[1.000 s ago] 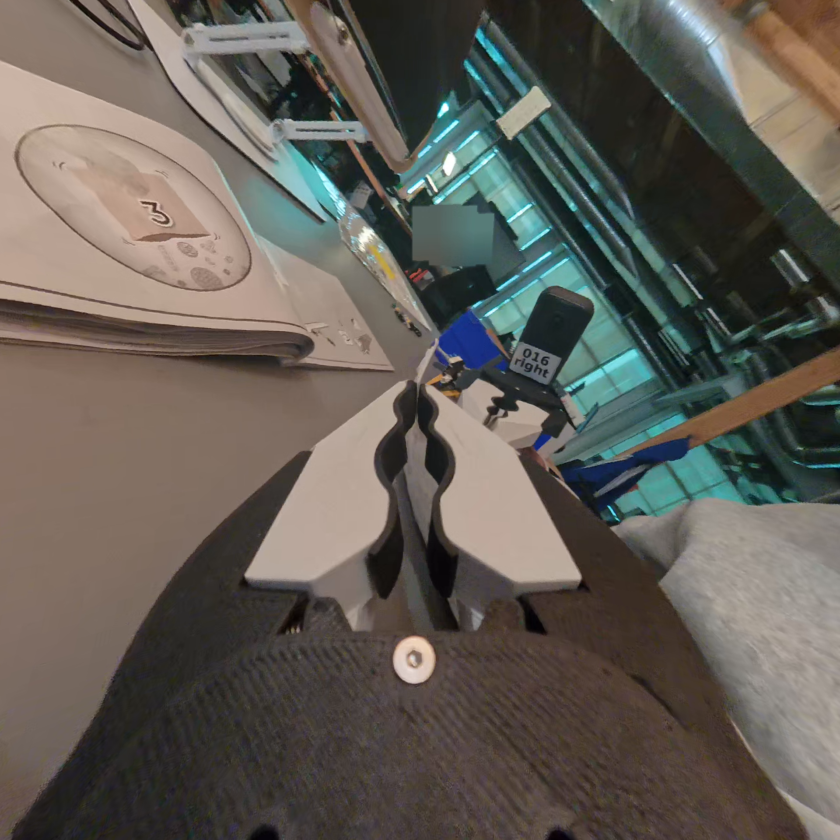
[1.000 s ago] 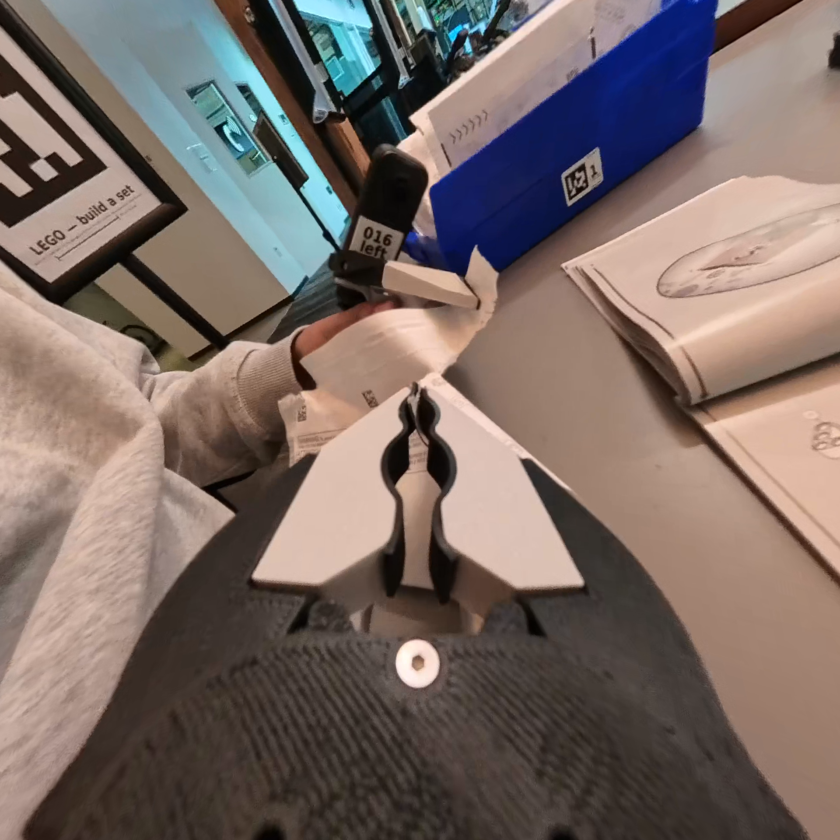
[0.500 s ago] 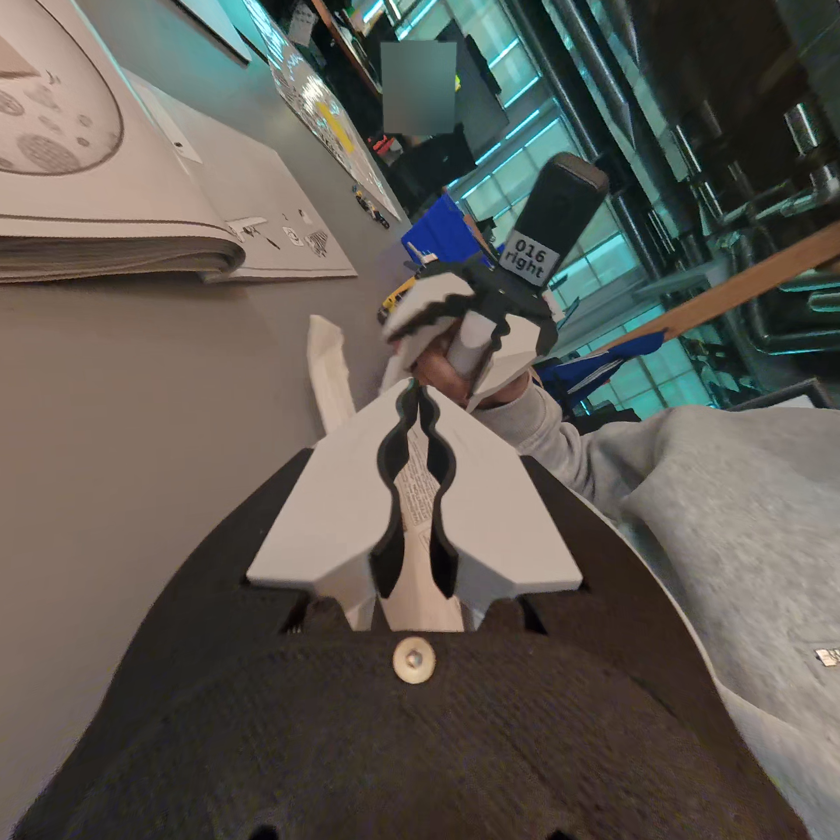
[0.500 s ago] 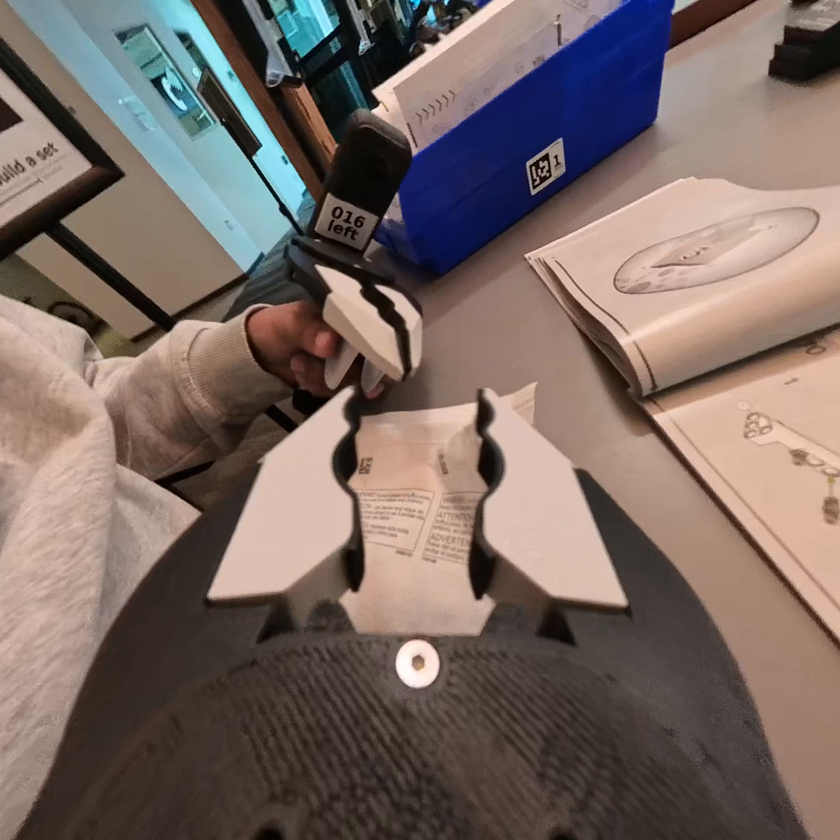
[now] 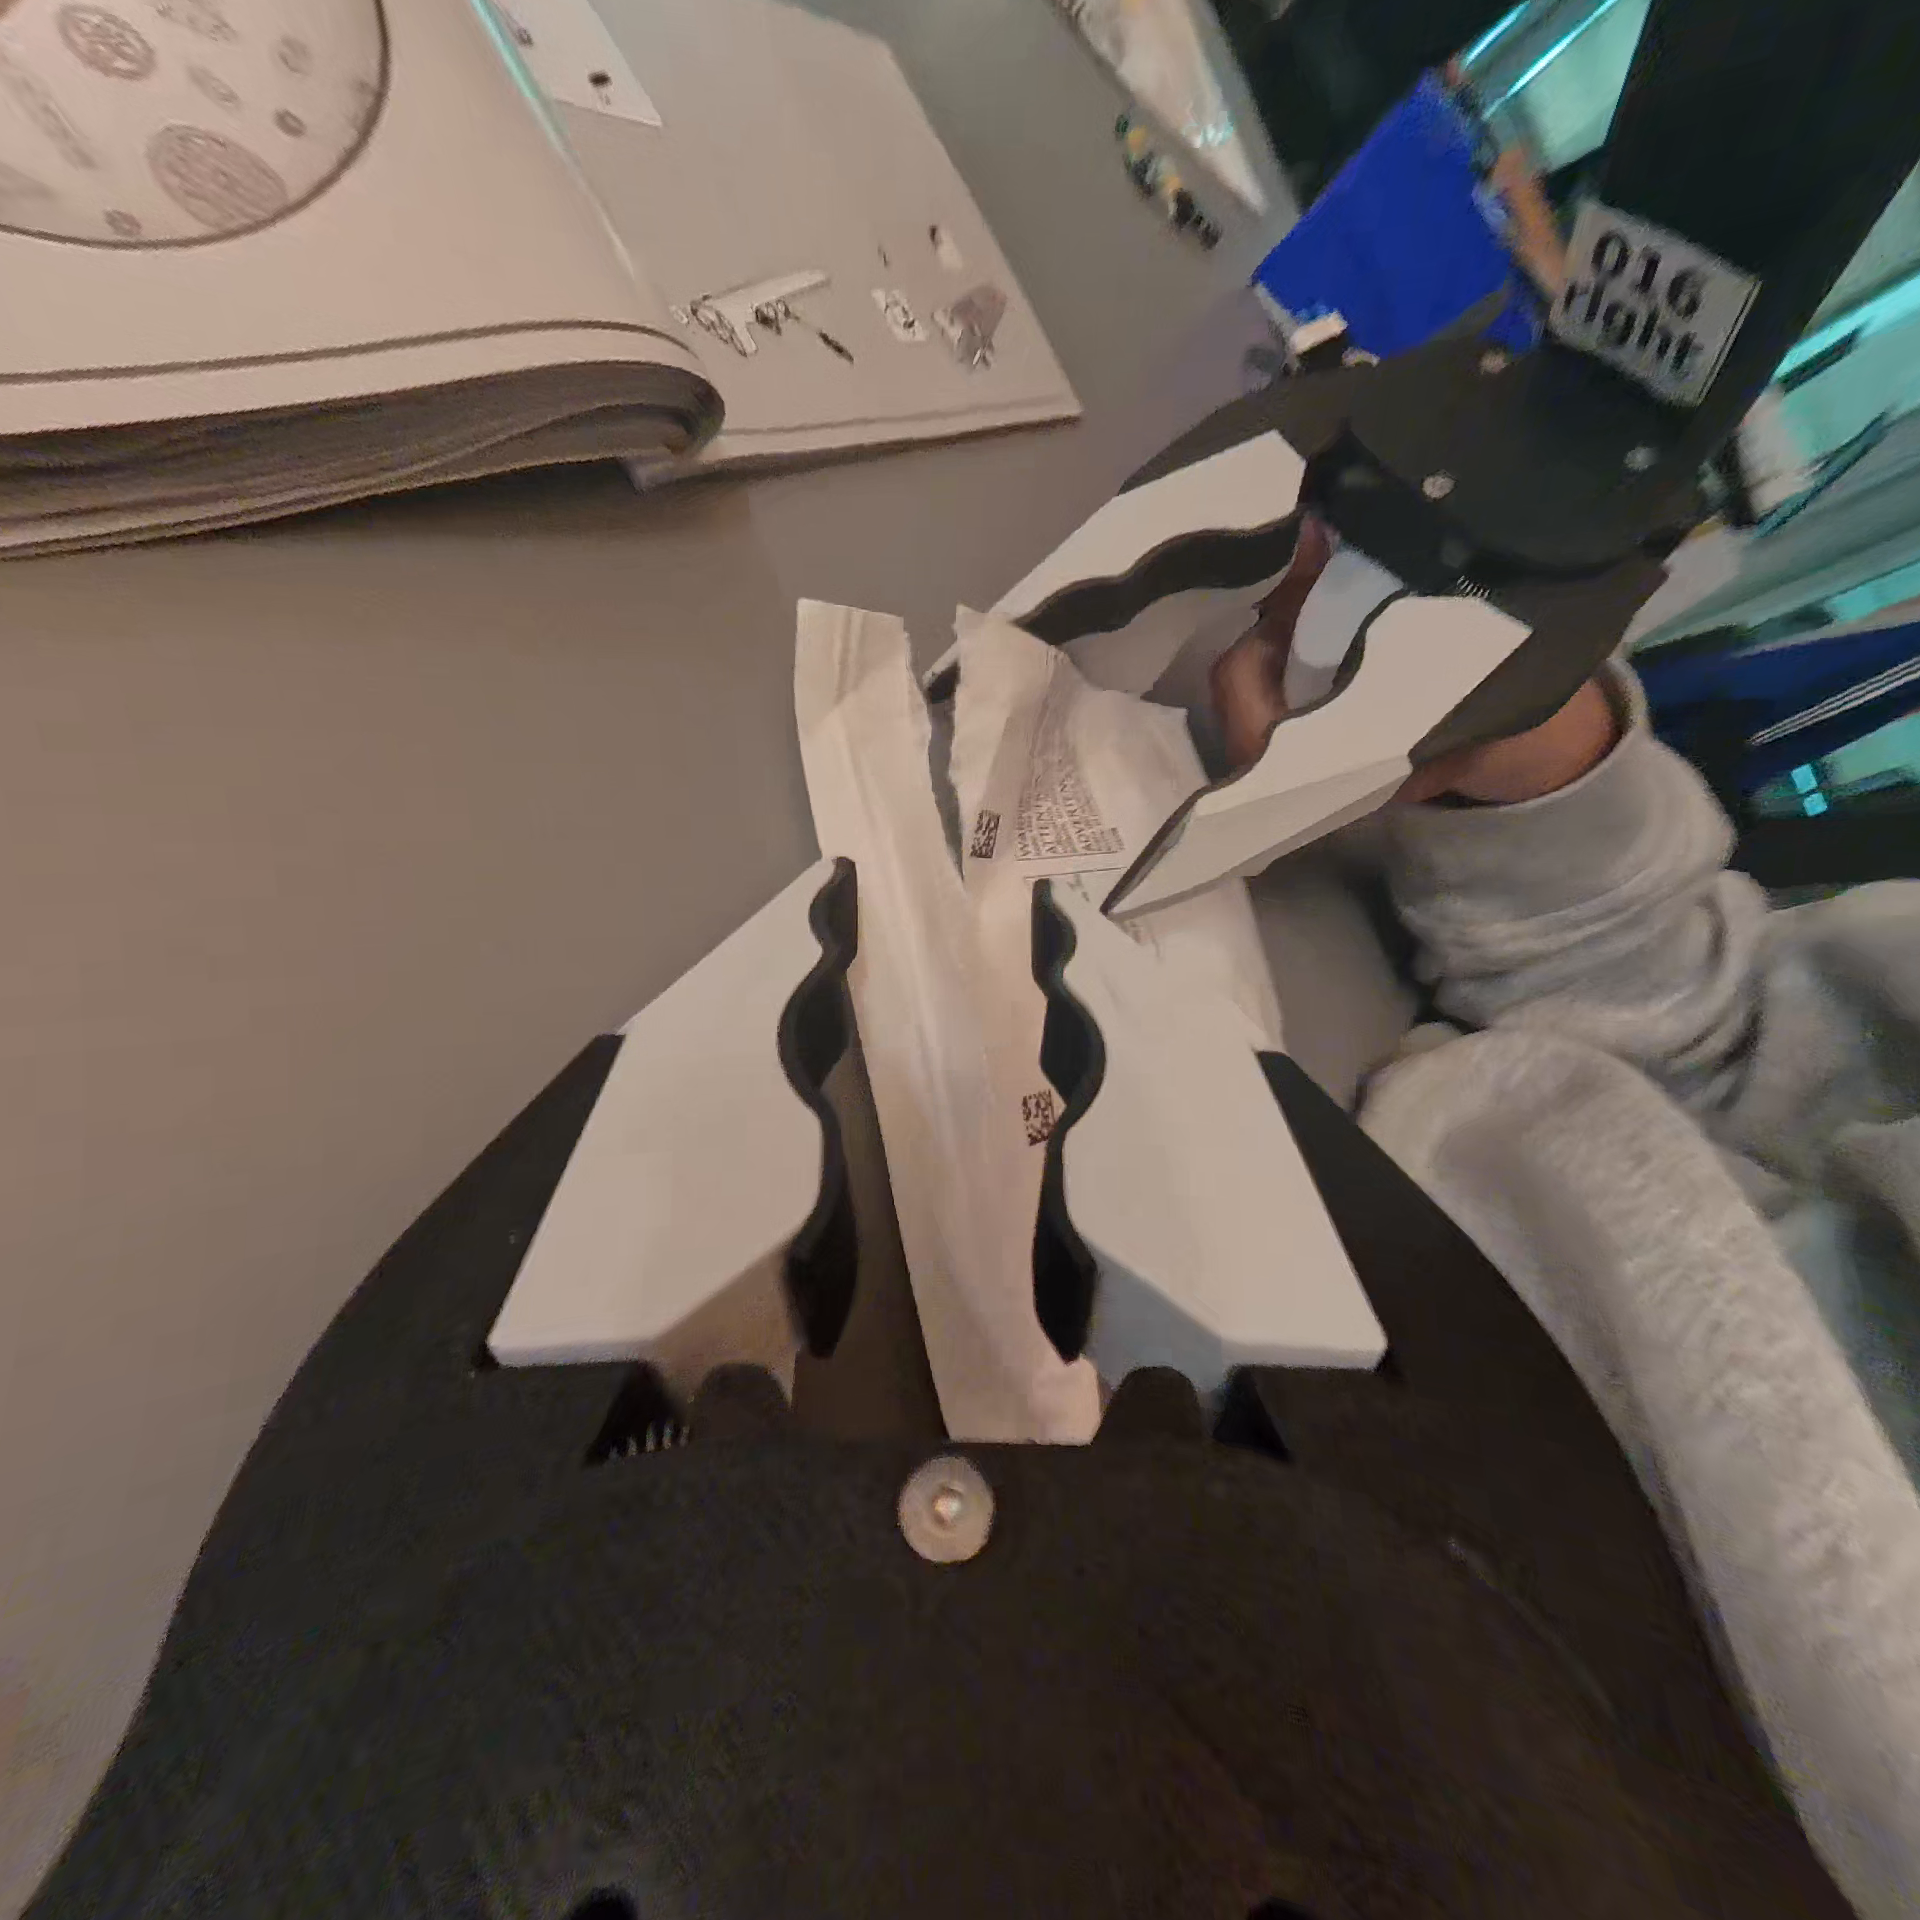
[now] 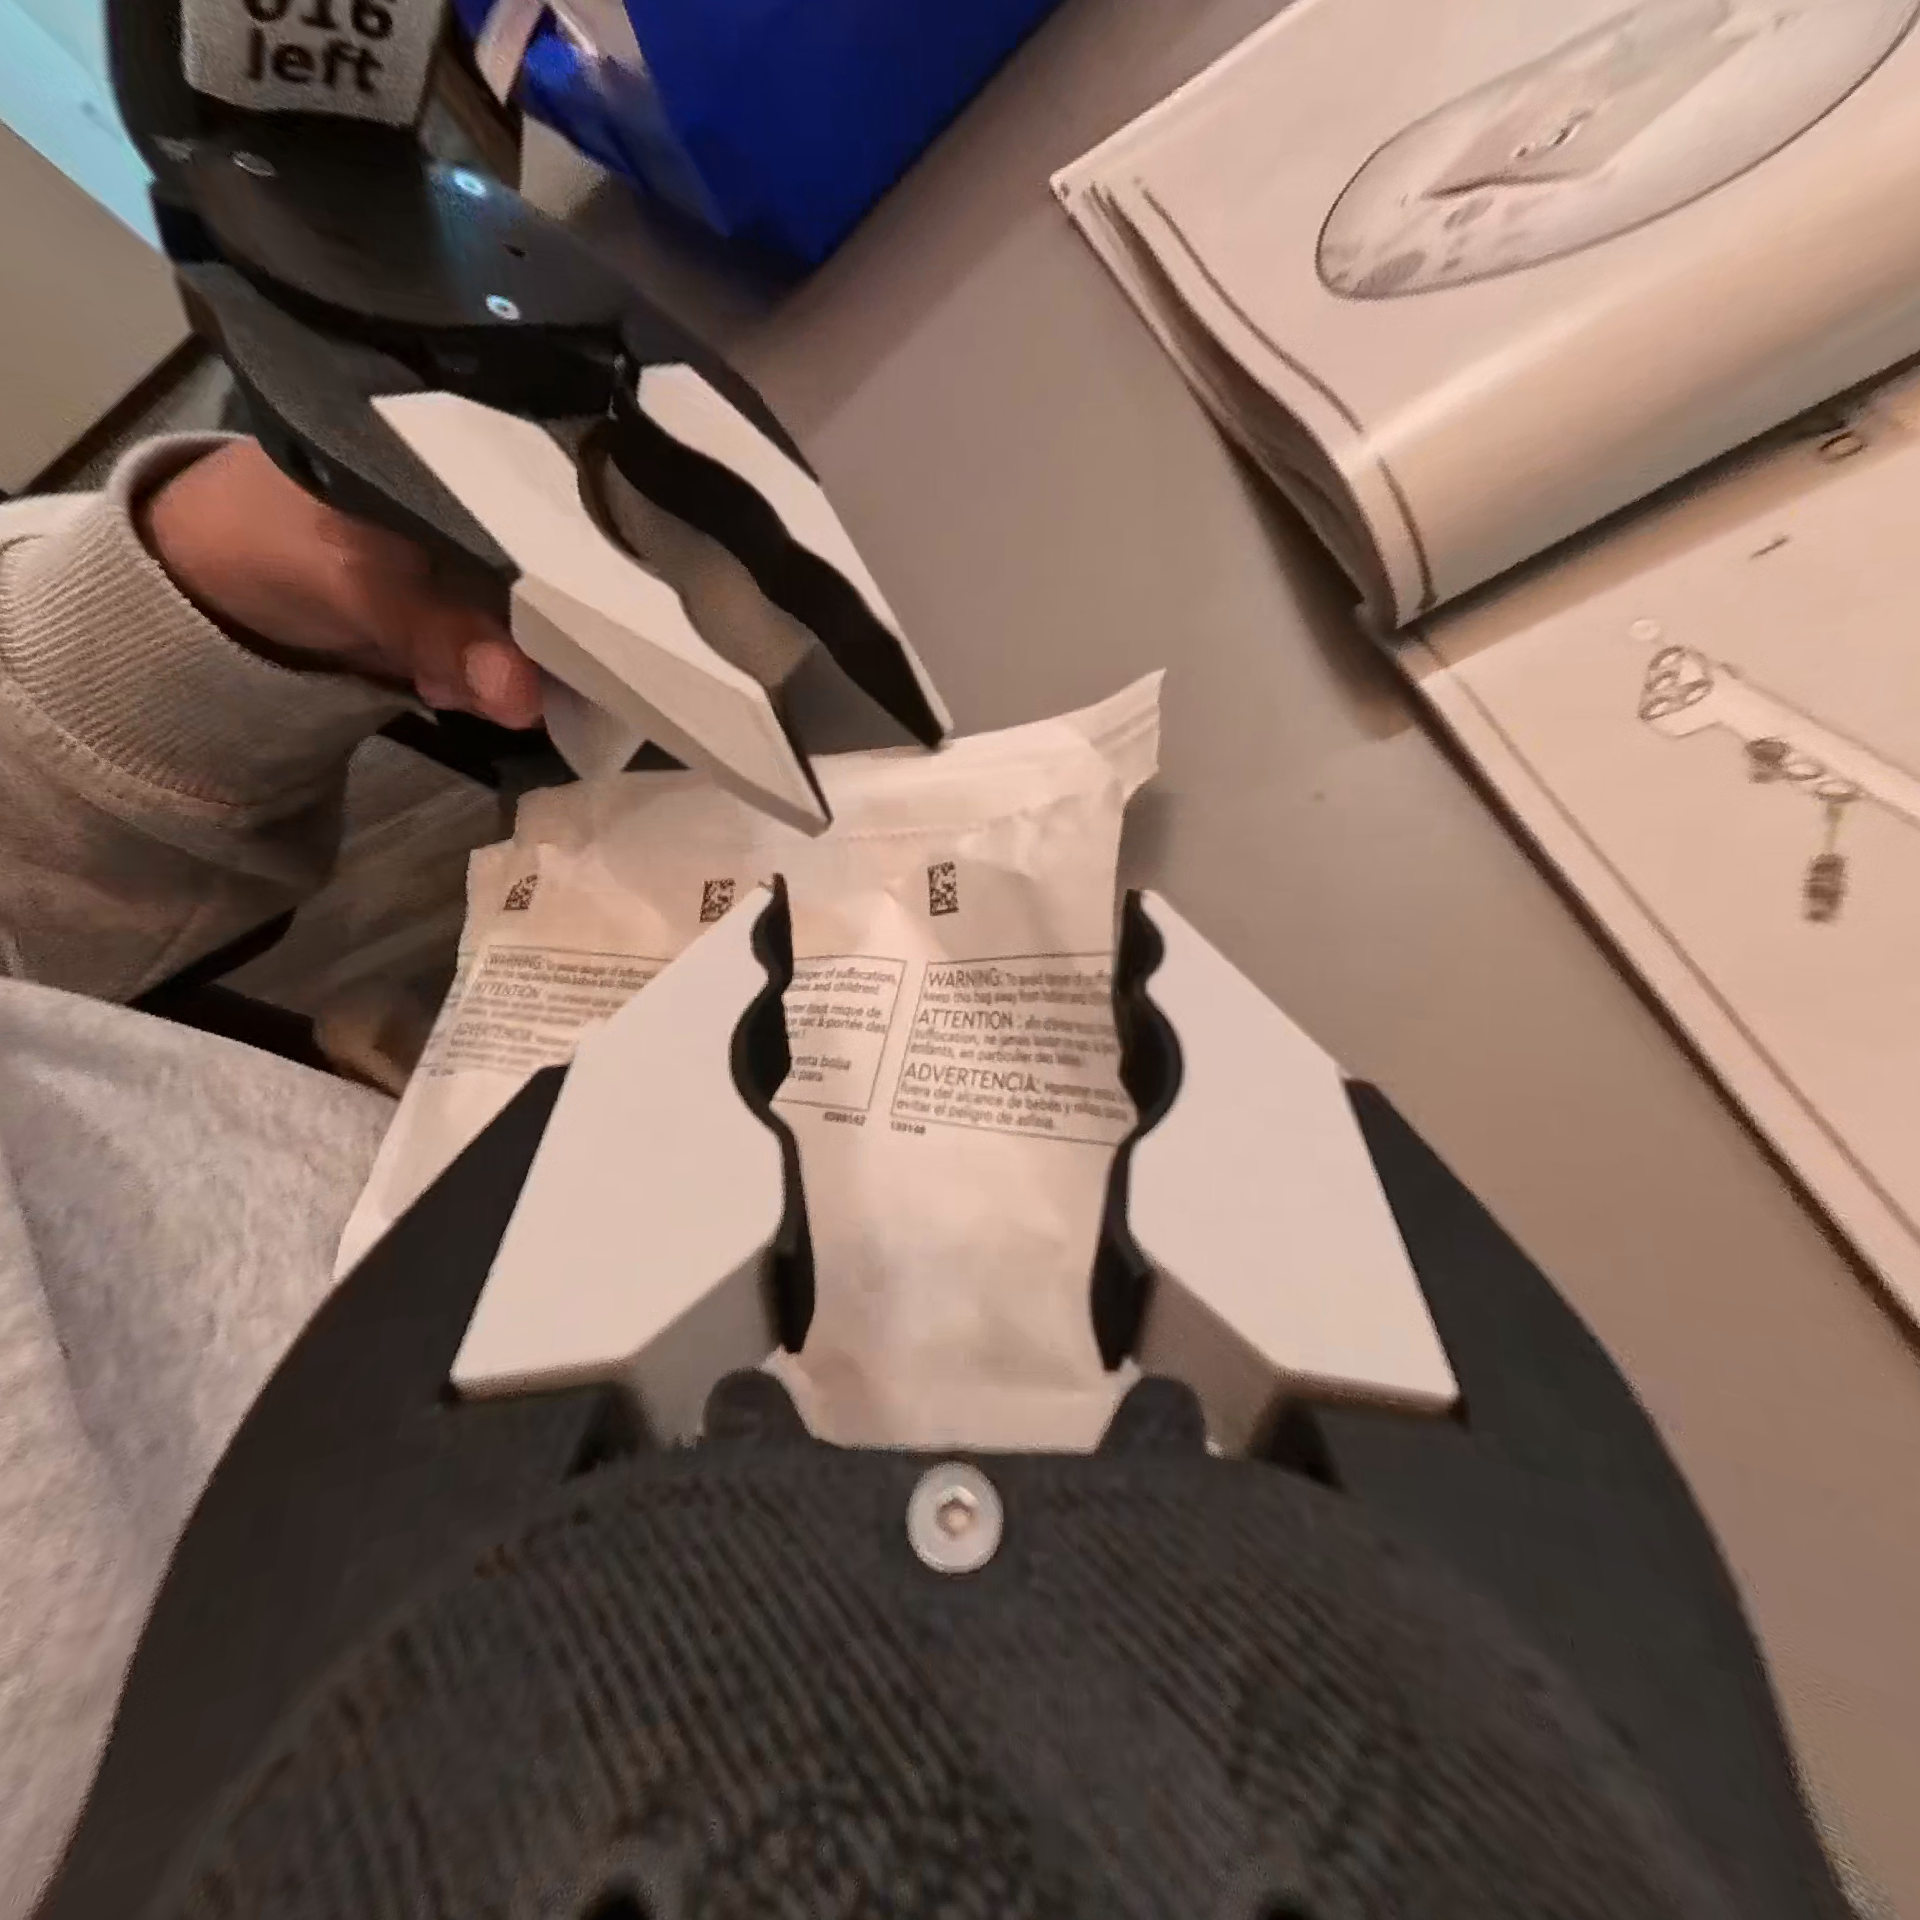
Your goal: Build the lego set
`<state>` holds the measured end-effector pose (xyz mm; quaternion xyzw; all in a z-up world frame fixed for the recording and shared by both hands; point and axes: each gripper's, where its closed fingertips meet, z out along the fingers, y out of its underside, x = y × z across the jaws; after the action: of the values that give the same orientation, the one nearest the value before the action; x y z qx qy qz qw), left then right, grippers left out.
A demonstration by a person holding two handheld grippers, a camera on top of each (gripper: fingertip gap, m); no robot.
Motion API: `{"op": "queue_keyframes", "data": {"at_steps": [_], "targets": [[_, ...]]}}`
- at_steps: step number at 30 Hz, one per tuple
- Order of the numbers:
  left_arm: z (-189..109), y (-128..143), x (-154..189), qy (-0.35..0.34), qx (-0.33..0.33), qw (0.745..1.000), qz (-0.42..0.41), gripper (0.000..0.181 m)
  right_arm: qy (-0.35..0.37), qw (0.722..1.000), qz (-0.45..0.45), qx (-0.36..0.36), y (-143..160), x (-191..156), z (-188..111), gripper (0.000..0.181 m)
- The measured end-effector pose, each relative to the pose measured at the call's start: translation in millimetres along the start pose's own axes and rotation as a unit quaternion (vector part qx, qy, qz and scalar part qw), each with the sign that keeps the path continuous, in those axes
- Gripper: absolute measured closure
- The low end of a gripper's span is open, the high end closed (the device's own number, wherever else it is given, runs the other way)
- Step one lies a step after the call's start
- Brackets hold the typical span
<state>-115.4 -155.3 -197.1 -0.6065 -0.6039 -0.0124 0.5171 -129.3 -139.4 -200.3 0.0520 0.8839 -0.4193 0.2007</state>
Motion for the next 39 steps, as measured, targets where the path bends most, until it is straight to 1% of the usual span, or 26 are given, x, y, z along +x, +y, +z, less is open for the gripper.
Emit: {"op": "queue_keyframes", "data": {"at_steps": [1, 2, 4, 5, 6, 8, 9, 10, 12, 13, 15, 16, 17, 18, 19, 21, 24, 26, 28, 30, 32, 33, 34, 36, 38, 39], "targets": [[1, 2, 0, -0.009, -0.006, 1.000, 0.011, 0.149, -0.008, 1.000, 0.005, -0.009, 3, -1, 2, 0.125], [2, 3, -1, -0.015, -0.009, 1.000, 0.014, 0.150, -0.014, 1.000, 0.008, -0.014, 5, -3, 4, 0.134], [2, 3, 0, -0.008, -0.007, 1.000, 0.007, 0.150, -0.023, 0.999, 0.003, -0.023, 8, -4, 4, 0.166], [2, 3, 0, 0.000, -0.006, 1.000, 0.001, 0.150, -0.029, 0.999, -0.003, -0.012, 6, -6, 2, 0.179], [1, 2, 1, 0.008, -0.005, 1.000, -0.006, 0.149, -0.039, 0.999, -0.005, 0.008, 0, -8, -2, 0.181], [0, 3, 2, 0.019, -0.005, 1.000, -0.012, 0.149, -0.072, 0.996, 0.004, 0.052, -13, -16, -11, 0.181], [-1, 3, 3, 0.025, -0.004, 1.000, -0.013, 0.145, -0.084, 0.994, 0.006, 0.073, -18, -18, -16, 0.181], [-2, 1, 6, 0.040, 0.001, 0.999, -0.017, 0.141, -0.092, 0.992, 0.004, 0.086, -21, -19, -21, 0.181], [-4, 2, 16, 0.089, 0.002, 0.996, -0.029, 0.143, -0.109, 0.989, -0.012, 0.101, -23, -23, -27, 0.181], [-4, 2, 20, 0.108, 0.002, 0.993, -0.037, 0.147, -0.108, 0.988, -0.026, 0.106, -23, -25, -29, 0.181], [-7, -2, 32, 0.153, 0.019, 0.988, -0.028, 0.181, -0.097, 0.989, -0.046, 0.097, -18, -25, -29, 0.181], [-8, -4, 34, 0.155, 0.024, 0.987, -0.027, 0.181, -0.091, 0.990, -0.047, 0.094, -18, -23, -29, 0.181], [-8, -6, 37, 0.160, 0.029, 0.986, -0.020, 0.181, -0.092, 0.990, -0.045, 0.097, -18, -23, -30, 0.176], [-11, -9, 42, 0.176, 0.039, 0.984, -0.017, 0.181, -0.102, 0.989, -0.037, 0.102, -20, -25, -32, 0.164], [-14, -14, 48, 0.195, 0.051, 0.979, -0.025, 0.181, -0.116, 0.987, -0.021, 0.106, -21, -27, -33, 0.151], [-20, -23, 55, 0.225, 0.076, 0.971, -0.040, 0.181, -0.157, 0.982, 0.024, 0.099, -17, -30, -33, 0.134], [-22, -24, 57, 0.225, 0.092, 0.970, -0.026, 0.181, -0.213, 0.968, 0.080, 0.106, -14, -38, -32, 0.126], [-28, -36, 59, 0.239, 0.137, 0.961, -0.040, 0.181, -0.256, 0.950, 0.097, 0.149, -25, -45, -43, 0.126], [-33, -46, 58, 0.250, 0.172, 0.951, -0.064, 0.181, -0.279, 0.934, 0.114, 0.194, -38, -45, -55, 0.126], [-31, -49, 61, 0.249, 0.188, 0.948, -0.066, 0.181, -0.273, 0.923, 0.124, 0.240, -49, -37, -62, 0.134], [-29, -50, 66, 0.255, 0.198, 0.944, -0.073, 0.181, -0.267, 0.915, 0.130, 0.272, -55, -31, -66, 0.154], [-27, -50, 67, 0.256, 0.197, 0.943, -0.075, 0.181, -0.269, 0.912, 0.129, 0.282, -56, -30, -69, 0.160], [-26, -51, 66, 0.249, 0.202, 0.944, -0.076, 0.181, -0.271, 0.910, 0.130, 0.287, -56, -29, -71, 0.160], [-22, -50, 62, 0.227, 0.214, 0.947, -0.072, 0.181, -0.263, 0.910, 0.125, 0.296, -57, -27, -72, 0.181], [-18, -44, 62, 0.231, 0.196, 0.950, -0.073, 0.181, -0.245, 0.920, 0.114, 0.285, -53, -25, -70, 0.181], [-18, -40, 63, 0.244, 0.170, 0.952, -0.074, 0.181, -0.242, 0.926, 0.108, 0.269, -50, -26, -68, 0.181]]}}
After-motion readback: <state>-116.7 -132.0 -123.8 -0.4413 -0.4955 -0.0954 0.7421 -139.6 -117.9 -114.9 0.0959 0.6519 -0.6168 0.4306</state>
